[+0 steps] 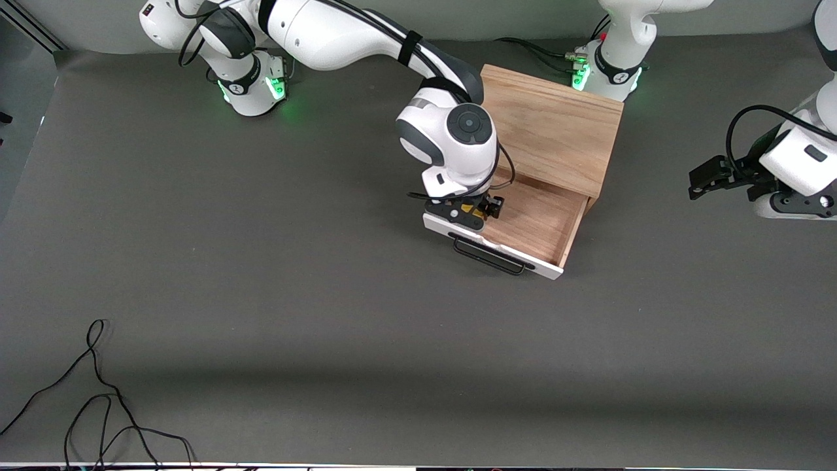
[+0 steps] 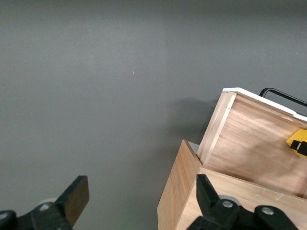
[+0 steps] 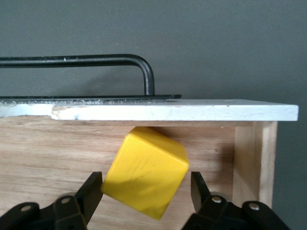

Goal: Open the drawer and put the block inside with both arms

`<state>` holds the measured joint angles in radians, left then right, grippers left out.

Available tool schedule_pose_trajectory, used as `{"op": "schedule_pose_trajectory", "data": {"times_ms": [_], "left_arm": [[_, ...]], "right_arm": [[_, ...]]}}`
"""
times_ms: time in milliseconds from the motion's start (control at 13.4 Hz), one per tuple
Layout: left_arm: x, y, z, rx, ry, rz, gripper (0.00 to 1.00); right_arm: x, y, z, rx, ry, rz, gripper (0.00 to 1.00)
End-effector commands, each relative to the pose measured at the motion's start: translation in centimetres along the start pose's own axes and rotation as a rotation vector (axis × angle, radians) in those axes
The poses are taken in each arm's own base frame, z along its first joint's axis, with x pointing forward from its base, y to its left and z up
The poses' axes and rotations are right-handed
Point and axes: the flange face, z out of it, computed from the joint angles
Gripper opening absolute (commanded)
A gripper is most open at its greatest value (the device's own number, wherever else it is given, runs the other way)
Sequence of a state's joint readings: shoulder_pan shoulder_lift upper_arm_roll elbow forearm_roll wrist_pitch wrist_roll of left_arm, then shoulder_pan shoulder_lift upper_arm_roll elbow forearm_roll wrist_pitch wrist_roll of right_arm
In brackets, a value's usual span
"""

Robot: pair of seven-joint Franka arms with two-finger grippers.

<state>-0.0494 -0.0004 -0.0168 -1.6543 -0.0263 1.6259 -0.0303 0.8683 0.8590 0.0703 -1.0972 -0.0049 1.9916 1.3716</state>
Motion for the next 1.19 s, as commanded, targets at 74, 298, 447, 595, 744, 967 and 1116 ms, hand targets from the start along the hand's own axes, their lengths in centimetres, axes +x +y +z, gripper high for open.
{"op": "schedule_pose_trajectory", "data": {"times_ms": [74, 298, 447, 595, 744, 967, 1116], "left_arm": [[0.0, -0.4, -0.4, 0.015, 0.018, 0.011, 1.0], [0.0, -0.9, -0.4, 0.02, 0.016, 0.016, 1.0], [-0.1, -0.9, -0.5, 0.046, 0.015, 0.039, 1.0], [-0.1, -1.0, -0.5, 0.046, 0.012, 0.037, 1.0], [-0.2, -1.0, -0.6, 0.047, 0.011, 0.042, 1.0], [-0.3, -0.8, -0.6, 0.047, 0.002, 0.045, 1.0], [-0.1, -0.9, -0.4, 0.046, -0.002, 0.043, 1.0]], "right_arm": [[0.0, -0.4, -2.3, 0.012, 0.029, 0.006, 0.83], [0.6, 0.7, -7.0, -0.01, 0.027, 0.018, 0.83], [1.7, 2.2, -10.9, -0.043, 0.026, -0.006, 0.84], [5.0, 4.8, -15.8, -0.067, 0.009, -0.049, 0.84], [8.2, 7.9, -20.9, -0.065, -0.003, -0.082, 0.86], [13.0, 14.4, -27.5, -0.122, -0.036, -0.186, 0.9], [17.0, 20.0, -30.7, -0.163, -0.083, -0.252, 0.91]]}}
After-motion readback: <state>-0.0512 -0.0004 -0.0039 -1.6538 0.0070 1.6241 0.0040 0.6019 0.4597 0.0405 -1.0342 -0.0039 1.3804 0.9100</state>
